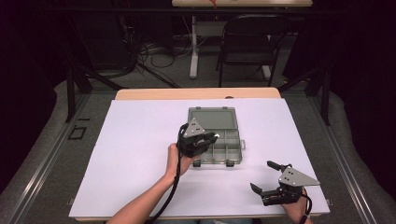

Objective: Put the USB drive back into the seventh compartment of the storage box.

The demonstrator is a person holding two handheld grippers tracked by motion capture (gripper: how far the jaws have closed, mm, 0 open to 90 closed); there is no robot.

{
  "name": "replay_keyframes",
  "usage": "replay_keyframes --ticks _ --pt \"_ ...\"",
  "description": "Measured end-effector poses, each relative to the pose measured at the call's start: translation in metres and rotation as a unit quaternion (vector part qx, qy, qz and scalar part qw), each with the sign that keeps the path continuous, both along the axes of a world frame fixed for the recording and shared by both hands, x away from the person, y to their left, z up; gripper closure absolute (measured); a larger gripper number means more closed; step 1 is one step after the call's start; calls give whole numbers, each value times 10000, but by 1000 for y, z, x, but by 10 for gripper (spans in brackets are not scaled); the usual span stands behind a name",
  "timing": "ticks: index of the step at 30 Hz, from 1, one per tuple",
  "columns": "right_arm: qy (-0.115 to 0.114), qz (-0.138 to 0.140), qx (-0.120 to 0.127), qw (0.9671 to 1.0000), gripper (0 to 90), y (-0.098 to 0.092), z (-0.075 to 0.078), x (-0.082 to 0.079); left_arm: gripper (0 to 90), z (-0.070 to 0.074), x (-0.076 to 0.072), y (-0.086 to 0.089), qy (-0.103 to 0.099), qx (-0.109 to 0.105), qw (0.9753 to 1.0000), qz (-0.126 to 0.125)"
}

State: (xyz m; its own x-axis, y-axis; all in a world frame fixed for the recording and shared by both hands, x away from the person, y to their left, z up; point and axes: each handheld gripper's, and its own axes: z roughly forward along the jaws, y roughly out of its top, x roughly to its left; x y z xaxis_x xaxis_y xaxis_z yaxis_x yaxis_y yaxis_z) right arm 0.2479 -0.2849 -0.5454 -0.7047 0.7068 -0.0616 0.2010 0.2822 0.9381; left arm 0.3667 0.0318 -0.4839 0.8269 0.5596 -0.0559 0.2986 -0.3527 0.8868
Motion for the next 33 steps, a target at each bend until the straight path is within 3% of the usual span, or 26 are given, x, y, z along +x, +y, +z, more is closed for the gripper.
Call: replay_keyframes --ticks 17,33 --pt "-4 -21 -1 10000 8 -1 0 0 785 -17 6 -17 358 -12 9992 169" --pt "-2 -26 0 10000 8 -1 1 0 785 -28 8 -28 494 36 9984 255"
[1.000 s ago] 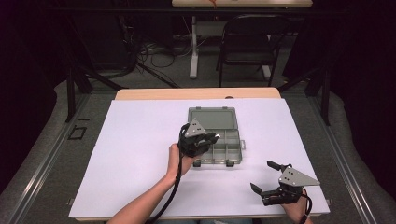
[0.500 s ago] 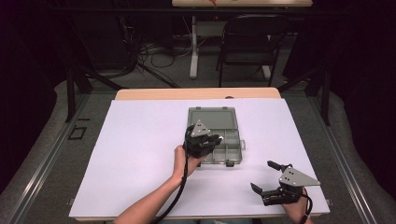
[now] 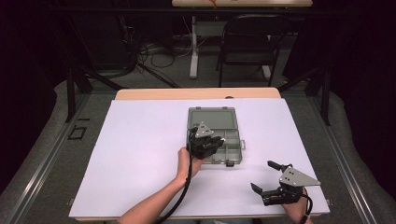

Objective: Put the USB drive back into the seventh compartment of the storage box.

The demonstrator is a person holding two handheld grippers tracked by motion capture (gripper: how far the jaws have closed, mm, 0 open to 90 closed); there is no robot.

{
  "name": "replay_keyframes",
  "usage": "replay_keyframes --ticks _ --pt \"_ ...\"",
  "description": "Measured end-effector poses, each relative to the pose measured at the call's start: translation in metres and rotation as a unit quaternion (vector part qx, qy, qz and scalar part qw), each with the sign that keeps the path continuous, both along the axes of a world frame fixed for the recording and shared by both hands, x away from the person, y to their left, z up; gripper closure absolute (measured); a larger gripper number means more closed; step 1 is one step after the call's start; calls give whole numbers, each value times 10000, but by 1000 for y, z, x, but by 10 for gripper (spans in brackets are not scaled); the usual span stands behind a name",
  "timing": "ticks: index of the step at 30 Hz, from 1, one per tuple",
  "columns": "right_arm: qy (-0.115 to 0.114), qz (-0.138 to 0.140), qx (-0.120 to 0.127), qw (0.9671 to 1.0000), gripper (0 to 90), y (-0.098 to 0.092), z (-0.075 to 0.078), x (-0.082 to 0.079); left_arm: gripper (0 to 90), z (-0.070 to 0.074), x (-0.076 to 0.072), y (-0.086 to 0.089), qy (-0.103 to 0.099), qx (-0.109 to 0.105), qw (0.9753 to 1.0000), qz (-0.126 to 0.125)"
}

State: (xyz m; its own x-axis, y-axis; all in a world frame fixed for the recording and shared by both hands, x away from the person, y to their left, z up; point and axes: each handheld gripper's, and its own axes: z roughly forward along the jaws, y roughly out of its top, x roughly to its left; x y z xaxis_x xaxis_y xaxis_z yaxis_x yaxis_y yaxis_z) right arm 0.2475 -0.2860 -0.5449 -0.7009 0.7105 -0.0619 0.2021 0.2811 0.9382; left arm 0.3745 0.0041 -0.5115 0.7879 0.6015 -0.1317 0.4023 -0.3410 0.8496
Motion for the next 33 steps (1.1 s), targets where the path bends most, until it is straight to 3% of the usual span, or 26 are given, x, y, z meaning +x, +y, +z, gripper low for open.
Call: replay_keyframes --ticks 27,33 --pt "15 -7 15 10000 9 0 0 0 785 -15 2 -12 195 190 9996 -12" --pt "18 4 11 10000 9 0 0 0 785 -18 3 -15 268 325 9991 -43"
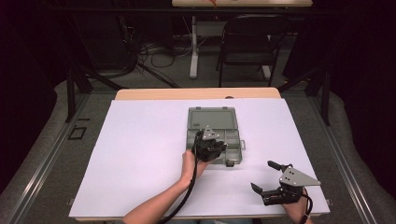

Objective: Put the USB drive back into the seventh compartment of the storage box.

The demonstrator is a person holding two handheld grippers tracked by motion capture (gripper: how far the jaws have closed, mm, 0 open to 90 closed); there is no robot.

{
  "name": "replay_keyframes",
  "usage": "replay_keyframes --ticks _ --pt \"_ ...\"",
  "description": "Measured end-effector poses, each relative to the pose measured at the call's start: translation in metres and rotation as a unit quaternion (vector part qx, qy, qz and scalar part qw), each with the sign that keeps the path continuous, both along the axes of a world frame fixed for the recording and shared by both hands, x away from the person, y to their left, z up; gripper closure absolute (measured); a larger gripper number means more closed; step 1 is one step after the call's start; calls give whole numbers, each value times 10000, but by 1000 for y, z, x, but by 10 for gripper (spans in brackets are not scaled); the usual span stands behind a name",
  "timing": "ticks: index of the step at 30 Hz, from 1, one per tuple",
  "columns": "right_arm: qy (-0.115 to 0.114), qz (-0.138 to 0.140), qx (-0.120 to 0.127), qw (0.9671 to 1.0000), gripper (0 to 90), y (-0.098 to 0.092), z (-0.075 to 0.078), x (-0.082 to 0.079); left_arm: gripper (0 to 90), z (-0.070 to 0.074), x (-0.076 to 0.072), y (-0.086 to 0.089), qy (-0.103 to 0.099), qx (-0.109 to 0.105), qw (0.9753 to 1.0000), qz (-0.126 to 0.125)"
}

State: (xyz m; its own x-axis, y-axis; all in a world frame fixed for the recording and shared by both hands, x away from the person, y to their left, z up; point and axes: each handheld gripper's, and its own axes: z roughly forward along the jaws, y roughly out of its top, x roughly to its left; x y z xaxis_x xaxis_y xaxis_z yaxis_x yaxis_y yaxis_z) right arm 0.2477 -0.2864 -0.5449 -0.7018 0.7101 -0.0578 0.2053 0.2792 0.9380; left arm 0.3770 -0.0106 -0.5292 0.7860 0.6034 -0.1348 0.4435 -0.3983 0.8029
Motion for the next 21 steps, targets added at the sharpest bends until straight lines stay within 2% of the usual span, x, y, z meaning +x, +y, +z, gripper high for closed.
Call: replay_keyframes --ticks 21 --pt "8 -7 5 10000 10 0 0 0 785 -7 1 -2 90 306 9991 269"
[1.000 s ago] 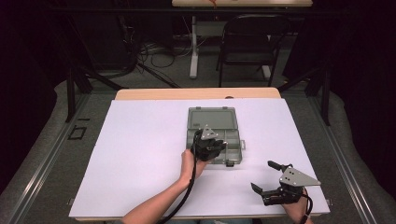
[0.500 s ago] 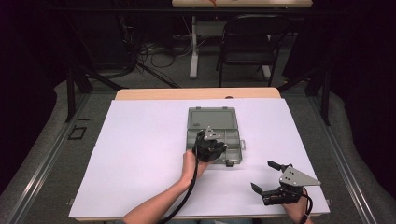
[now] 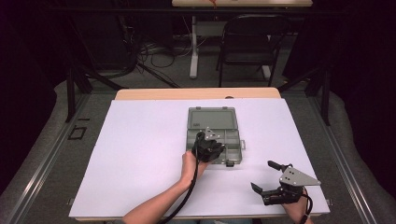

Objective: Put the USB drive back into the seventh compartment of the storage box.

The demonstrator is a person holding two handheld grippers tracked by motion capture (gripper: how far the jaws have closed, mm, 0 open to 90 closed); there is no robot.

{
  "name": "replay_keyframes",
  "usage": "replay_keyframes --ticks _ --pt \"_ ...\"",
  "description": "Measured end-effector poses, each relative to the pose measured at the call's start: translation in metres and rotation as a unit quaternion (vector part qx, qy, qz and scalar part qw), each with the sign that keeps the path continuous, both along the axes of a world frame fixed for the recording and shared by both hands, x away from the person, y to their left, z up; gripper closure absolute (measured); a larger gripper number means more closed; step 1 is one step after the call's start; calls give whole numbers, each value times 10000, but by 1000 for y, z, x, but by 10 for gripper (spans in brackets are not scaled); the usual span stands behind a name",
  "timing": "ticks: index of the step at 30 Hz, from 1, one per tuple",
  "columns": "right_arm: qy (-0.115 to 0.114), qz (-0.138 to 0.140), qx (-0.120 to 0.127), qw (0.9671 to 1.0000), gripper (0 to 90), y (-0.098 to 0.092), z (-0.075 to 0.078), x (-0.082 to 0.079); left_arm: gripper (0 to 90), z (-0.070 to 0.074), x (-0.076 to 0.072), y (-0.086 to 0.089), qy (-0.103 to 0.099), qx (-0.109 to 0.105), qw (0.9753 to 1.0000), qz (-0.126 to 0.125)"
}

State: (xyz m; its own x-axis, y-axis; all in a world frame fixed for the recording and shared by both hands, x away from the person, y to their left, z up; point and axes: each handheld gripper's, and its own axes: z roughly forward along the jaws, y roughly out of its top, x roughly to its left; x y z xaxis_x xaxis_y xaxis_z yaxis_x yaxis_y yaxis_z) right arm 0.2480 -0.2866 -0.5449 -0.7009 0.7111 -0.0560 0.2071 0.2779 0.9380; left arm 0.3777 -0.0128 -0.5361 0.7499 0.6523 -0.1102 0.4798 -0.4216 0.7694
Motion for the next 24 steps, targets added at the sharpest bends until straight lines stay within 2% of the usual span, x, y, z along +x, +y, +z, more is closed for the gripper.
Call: replay_keyframes --ticks 13,15,17,18,20,22,23,24 --pt "-12 2 -4 10000 11 -1 1 -1 778 -3 -2 -3 14 107 9999 83" --pt "-8 -2 -5 10000 10 0 1 -1 715 -2 -2 -4 17 32 10000 92" --pt "-11 -4 -4 10000 10 -1 1 -1 582 2 -5 -5 -34 51 9999 100" --pt "-21 -7 -1 10000 10 -1 1 -1 476 6 -6 -5 -61 14 9999 110" --pt "-19 -7 -5 10000 11 -1 1 -1 448 8 -7 -4 -105 29 9999 93" --pt "-12 -7 -9 10000 11 0 1 0 382 11 -8 -1 -145 -15 9999 66" --pt "-4 0 -10 10000 10 0 1 -1 322 13 -8 1 -131 -34 9999 9" --pt "-4 0 -10 10000 10 0 1 -1 322 15 -9 3 -128 -43 9999 -41"
